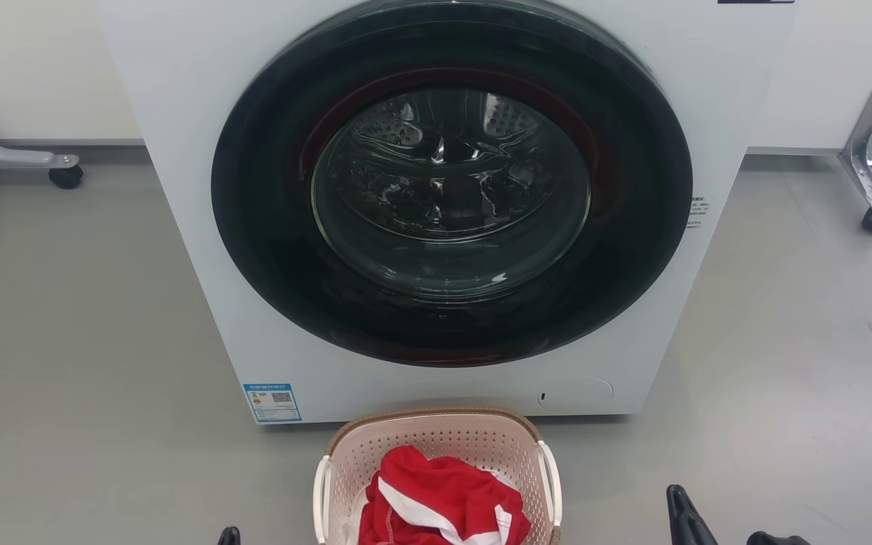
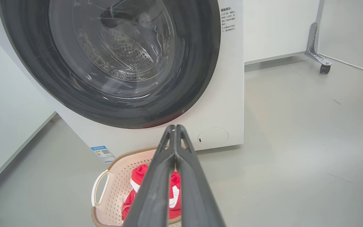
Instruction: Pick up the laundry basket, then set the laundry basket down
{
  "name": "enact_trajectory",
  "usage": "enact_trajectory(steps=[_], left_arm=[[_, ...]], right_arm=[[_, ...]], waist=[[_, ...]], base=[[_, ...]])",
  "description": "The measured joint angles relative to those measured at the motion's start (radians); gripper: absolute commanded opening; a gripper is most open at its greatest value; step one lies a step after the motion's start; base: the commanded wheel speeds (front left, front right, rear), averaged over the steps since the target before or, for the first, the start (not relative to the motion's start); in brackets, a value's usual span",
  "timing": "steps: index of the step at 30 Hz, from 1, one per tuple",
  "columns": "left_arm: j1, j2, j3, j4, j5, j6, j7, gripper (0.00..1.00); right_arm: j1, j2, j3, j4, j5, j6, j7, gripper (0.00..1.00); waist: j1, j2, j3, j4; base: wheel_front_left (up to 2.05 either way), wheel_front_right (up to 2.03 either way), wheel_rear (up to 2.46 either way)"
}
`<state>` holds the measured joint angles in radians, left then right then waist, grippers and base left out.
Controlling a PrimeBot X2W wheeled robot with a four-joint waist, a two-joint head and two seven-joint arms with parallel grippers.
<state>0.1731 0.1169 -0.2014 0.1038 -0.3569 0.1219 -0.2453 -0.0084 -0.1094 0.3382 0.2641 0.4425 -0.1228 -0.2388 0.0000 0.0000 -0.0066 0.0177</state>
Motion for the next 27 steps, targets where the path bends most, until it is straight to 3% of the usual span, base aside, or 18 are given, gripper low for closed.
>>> enact_trajectory(steps=[27], left_arm=[[-0.051, -0.023, 0.082, 0.048, -0.339, -0.065, 0.107, 0.0]], right_arm=[[-0.012, 0.017, -0.134, 0.004, 0.319, 0.064, 0.101, 0.0]], waist=[[0.0, 0.0, 0.003, -0.005]], base=[[0.0, 0.0, 0.0]])
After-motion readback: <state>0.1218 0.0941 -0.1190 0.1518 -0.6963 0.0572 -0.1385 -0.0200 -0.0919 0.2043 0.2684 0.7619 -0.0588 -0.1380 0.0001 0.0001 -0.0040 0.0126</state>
